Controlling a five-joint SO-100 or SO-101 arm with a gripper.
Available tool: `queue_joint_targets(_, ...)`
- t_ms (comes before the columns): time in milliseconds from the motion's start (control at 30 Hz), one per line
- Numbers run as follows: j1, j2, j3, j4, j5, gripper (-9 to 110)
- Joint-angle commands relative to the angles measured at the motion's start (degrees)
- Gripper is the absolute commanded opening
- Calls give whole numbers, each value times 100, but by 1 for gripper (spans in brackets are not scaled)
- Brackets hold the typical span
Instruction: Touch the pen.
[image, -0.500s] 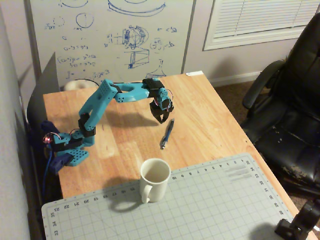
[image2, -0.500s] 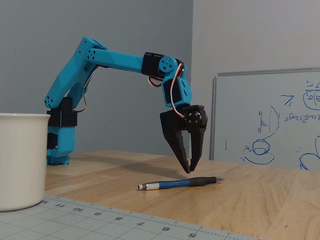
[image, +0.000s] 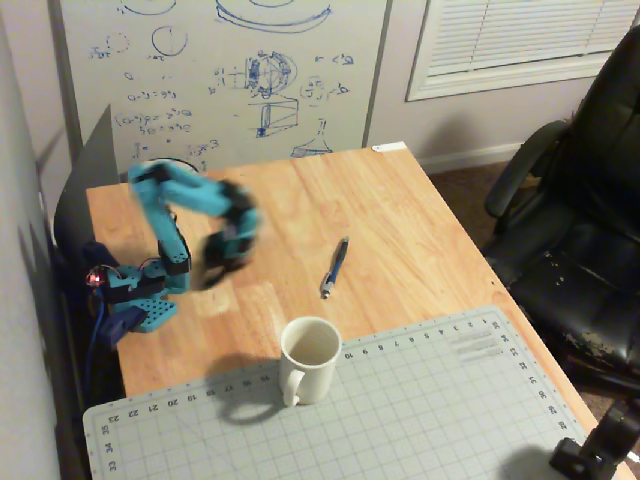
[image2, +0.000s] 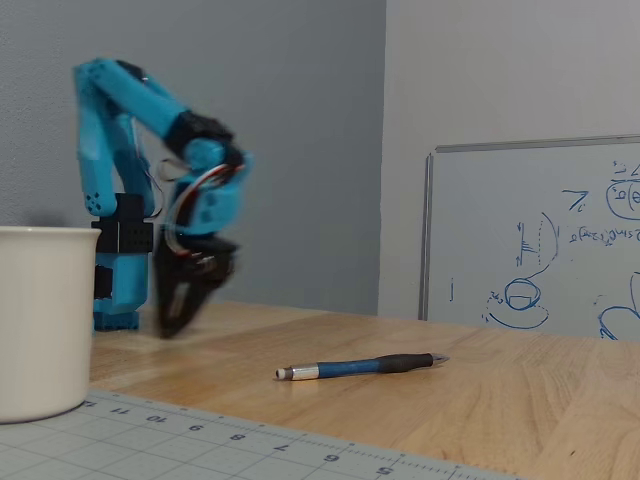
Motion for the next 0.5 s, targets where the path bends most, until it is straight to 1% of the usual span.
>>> queue_joint_targets(0,26,7022,1986,26,35,1)
queue_joint_targets(467,26,7022,1986,26,70,1)
